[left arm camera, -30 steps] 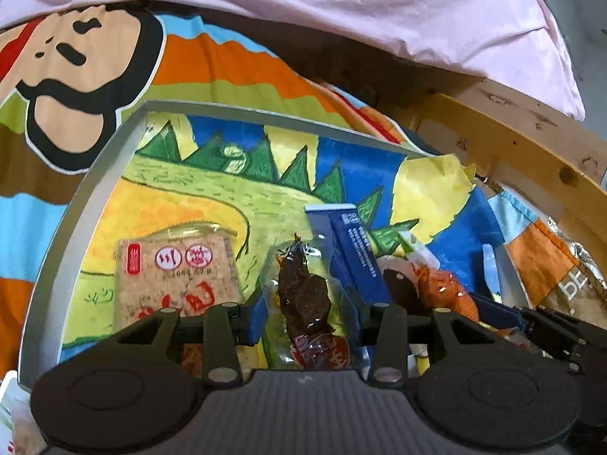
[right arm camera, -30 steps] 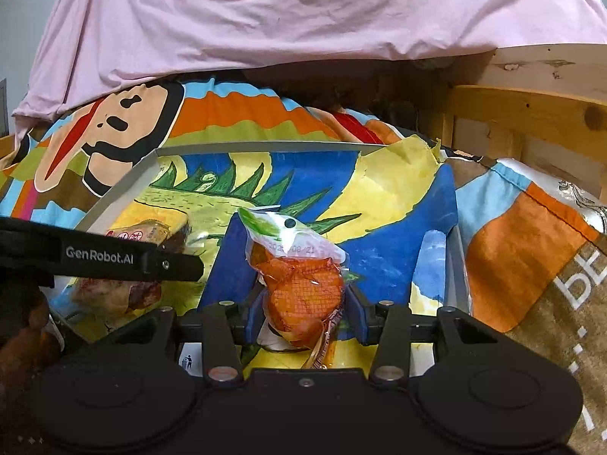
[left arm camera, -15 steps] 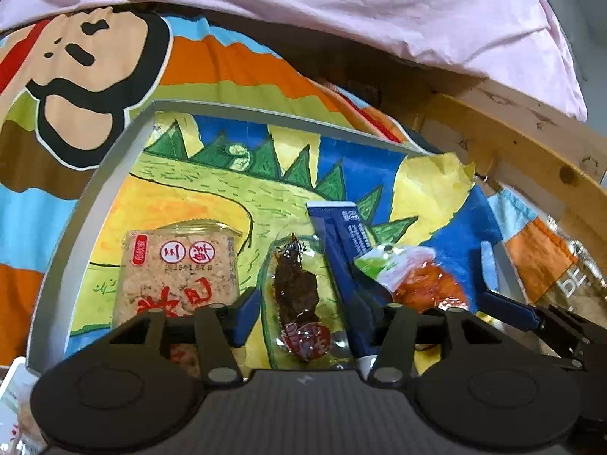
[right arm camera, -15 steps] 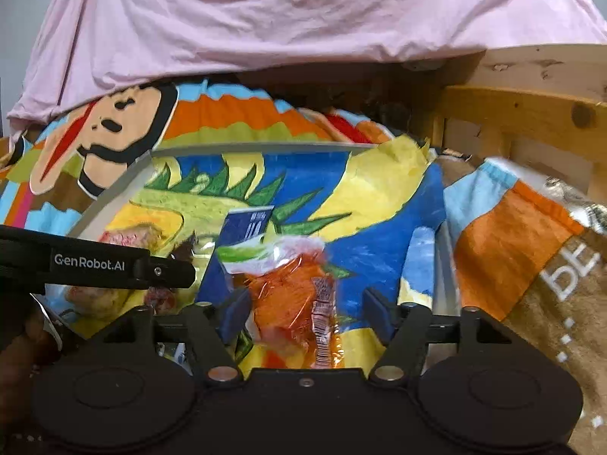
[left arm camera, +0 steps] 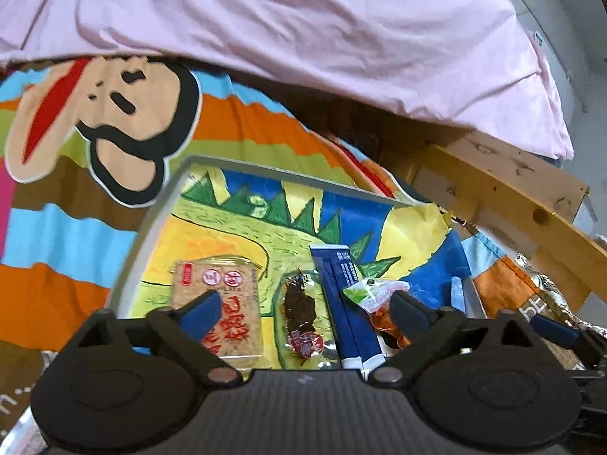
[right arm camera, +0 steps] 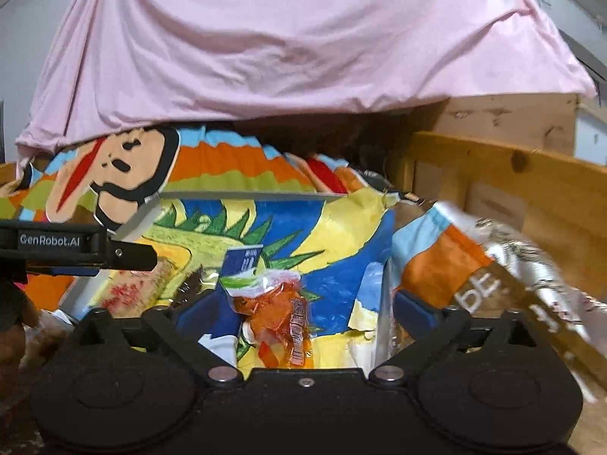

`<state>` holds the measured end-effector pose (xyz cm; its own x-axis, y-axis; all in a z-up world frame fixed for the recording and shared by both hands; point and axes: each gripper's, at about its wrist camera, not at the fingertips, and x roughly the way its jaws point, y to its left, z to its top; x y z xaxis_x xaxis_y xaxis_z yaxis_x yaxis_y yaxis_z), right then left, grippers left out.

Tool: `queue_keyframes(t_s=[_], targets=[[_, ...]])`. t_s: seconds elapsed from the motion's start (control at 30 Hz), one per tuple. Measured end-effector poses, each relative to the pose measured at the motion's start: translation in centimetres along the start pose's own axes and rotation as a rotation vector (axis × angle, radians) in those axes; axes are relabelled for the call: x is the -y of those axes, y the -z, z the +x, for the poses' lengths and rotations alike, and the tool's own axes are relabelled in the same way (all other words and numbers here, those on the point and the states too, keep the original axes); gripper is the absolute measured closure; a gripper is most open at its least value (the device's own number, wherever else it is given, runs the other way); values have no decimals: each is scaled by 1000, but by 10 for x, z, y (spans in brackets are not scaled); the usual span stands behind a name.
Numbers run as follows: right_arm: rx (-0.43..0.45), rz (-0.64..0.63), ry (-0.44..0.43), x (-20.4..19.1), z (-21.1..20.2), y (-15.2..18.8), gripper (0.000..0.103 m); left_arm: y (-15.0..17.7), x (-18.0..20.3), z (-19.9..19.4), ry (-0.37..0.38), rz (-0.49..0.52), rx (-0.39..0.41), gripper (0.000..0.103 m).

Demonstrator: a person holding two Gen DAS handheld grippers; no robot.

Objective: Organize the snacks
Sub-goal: 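Lower both held snacks into the tray and open both tools, then pull both tools back from the tray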

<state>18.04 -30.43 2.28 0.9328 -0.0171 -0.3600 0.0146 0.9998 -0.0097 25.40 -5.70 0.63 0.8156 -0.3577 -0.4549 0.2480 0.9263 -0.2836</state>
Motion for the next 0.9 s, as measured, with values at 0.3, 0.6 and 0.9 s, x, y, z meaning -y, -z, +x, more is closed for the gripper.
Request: queue_keyframes(t_s=[0.3,0.6,0.9], targets=[[41,16,1,-10,-55,-2,1,4,-5,-65,-47,13,60,0],[43,4,-6,-28,-110,7,1,29,-18,-129,-105,1,83,0],[28,17,-12,-49,-164,27,1,60,-16,-173,-126,44,88,0]])
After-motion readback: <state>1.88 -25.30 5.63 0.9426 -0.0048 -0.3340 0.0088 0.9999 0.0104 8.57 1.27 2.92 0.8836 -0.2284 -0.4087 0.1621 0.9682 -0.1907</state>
